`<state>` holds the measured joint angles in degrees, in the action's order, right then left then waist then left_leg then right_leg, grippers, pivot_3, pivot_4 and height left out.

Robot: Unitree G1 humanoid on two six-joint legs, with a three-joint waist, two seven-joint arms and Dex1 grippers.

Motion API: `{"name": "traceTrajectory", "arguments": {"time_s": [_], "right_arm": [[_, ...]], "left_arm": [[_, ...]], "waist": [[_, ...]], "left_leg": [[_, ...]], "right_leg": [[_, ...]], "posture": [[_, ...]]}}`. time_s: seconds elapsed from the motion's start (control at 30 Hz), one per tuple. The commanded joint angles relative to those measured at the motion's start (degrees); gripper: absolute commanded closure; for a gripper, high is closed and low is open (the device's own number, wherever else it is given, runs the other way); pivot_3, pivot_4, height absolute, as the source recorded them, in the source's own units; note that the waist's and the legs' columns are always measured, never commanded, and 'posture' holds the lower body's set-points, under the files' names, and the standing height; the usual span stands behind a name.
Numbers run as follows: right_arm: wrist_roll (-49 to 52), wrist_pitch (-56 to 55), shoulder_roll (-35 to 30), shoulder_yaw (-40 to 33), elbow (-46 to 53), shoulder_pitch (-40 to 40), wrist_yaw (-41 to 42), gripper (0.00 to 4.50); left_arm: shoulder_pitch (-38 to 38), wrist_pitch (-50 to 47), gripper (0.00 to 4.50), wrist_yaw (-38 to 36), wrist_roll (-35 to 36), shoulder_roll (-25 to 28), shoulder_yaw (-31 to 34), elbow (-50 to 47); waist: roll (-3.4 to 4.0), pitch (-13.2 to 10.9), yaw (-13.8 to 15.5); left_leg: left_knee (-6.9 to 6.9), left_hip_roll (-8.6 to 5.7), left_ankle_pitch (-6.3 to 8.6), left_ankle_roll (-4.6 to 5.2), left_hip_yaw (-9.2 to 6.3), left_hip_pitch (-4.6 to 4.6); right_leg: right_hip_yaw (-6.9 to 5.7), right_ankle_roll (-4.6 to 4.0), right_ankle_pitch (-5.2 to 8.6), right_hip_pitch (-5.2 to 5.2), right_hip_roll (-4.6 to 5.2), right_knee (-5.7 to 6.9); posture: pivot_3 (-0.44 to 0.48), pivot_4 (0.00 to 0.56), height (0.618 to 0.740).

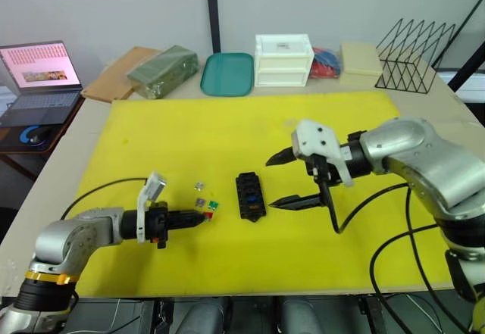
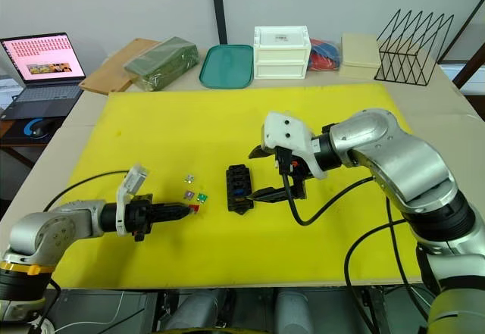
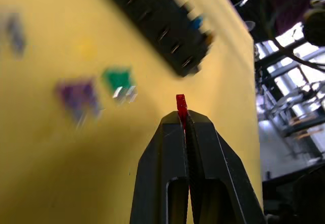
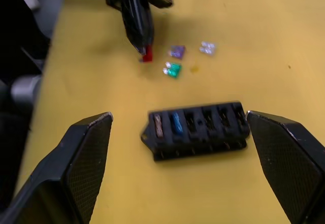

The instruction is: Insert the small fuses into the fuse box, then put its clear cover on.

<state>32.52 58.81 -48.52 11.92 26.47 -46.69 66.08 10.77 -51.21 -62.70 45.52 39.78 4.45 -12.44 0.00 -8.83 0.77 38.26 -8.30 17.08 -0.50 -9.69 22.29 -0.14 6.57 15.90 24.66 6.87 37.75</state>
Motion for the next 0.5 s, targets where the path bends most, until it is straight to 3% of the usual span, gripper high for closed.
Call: {"name": "traceTrajectory", "arguments": {"time_s": [0.03,0.27,0.37,0.5], "right_arm": [[7.9,9.4,2.6,-5.2,-0.4,-3.6,-2.5,0.00],[16.4,22.4,8.0,-8.8,-2.4,-8.4,-9.0,0.00],[18.0,25.8,11.3,-9.3,-3.6,-9.8,-12.5,0.60],[18.5,27.5,14.2,-9.1,-4.1,-11.0,-16.1,1.88]], "left_arm": [[3.2,4.0,4.47,-0.8,1.6,0.7,3.1,-5.6],[9.0,7.5,4.47,-1.6,2.2,1.0,2.7,-8.9],[12.2,8.4,4.50,-1.4,2.3,0.3,1.6,-9.6],[13.6,8.7,4.50,-1.0,2.6,-0.4,0.8,-9.9]], "waist": [[-0.01,0.0,0.0],[-0.01,0.0,-0.2],[-0.01,0.0,-0.2],[-0.01,0.0,-0.3]], "left_leg": [[0.00,0.00,0.00,0.00,0.00,0.00],[-0.04,0.01,0.00,0.00,0.00,0.00],[-0.02,0.01,0.00,0.00,0.00,0.00],[-0.03,0.00,0.00,0.00,0.00,0.00]], "right_leg": [[0.00,0.00,0.00,0.00,0.00,0.00],[0.00,0.00,-0.01,0.02,-0.02,0.00],[0.00,0.00,-0.01,0.02,-0.02,0.02],[0.00,0.00,-0.01,0.02,-0.02,0.00]], "posture": [[0.000,0.150,0.740],[0.000,0.150,0.740],[0.000,0.150,0.740],[0.000,0.150,0.740]]}}
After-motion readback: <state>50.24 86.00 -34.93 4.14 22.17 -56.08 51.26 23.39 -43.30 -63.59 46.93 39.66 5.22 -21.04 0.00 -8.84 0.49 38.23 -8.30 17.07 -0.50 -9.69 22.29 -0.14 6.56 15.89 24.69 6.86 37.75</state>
